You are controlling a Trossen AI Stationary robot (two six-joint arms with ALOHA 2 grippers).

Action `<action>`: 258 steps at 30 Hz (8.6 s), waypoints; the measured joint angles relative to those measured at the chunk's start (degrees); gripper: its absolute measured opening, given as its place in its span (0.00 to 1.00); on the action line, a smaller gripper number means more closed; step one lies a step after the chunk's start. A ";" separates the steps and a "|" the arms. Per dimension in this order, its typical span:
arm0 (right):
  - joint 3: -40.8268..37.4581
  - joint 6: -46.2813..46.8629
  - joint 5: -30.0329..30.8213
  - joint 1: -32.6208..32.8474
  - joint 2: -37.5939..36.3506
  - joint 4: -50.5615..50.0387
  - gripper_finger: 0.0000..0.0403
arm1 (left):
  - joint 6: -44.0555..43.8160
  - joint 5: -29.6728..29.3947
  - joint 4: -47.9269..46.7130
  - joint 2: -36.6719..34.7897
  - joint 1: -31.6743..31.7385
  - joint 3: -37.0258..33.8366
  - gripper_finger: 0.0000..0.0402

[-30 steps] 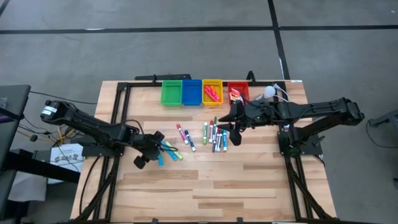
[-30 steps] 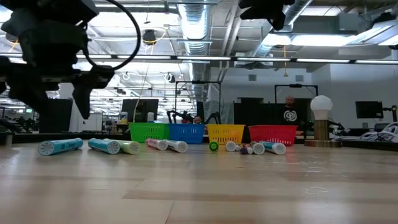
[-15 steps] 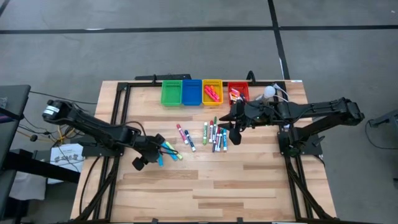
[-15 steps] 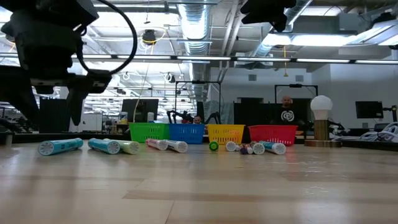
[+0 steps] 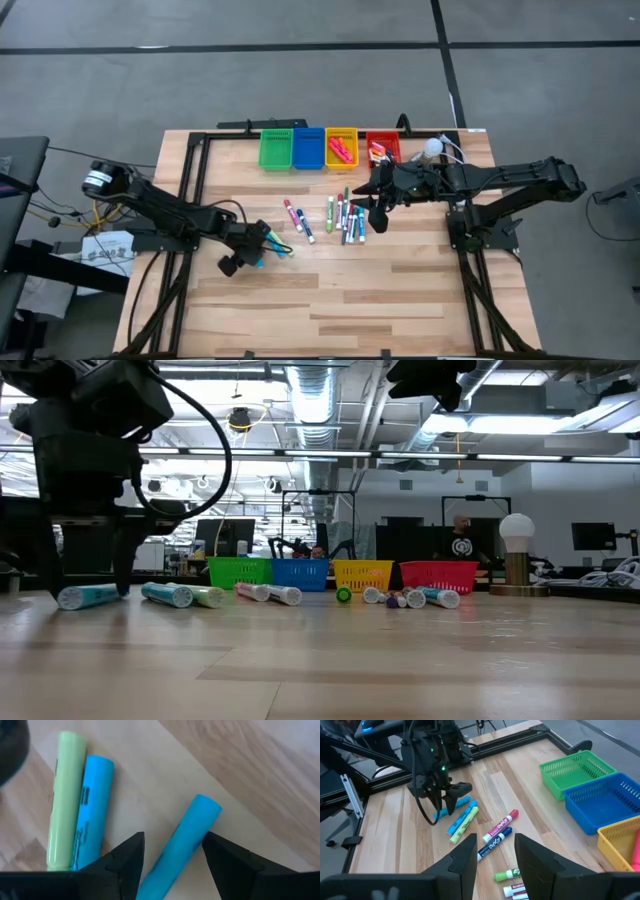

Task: Pick & Place Markers
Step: Put the left blue highlighter into the yellow basket, then put the blue highlighter into the yellow basket

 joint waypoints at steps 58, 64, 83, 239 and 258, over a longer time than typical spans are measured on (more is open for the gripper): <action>0.02 -19.24 0.26 -15.36 -0.02 27.63 0.30 | -33.45 -42.54 40.62 -31.69 -1.28 0.85 0.16; 0.02 -11.05 0.11 -15.72 -0.04 22.23 0.30 | -28.26 -42.48 41.47 -31.56 -2.49 6.05 0.16; 0.02 -4.39 0.17 -18.05 -0.04 18.65 0.30 | -29.32 -40.80 41.47 -18.03 9.03 17.69 0.16; 0.04 -1.42 -3.04 -1.07 0.09 -10.64 0.30 | -11.72 -13.59 8.73 1.10 3.60 -0.39 0.29; 0.03 -1.25 -3.04 -1.07 0.09 -10.64 0.30 | -15.18 0.29 11.89 7.38 3.76 0.07 0.29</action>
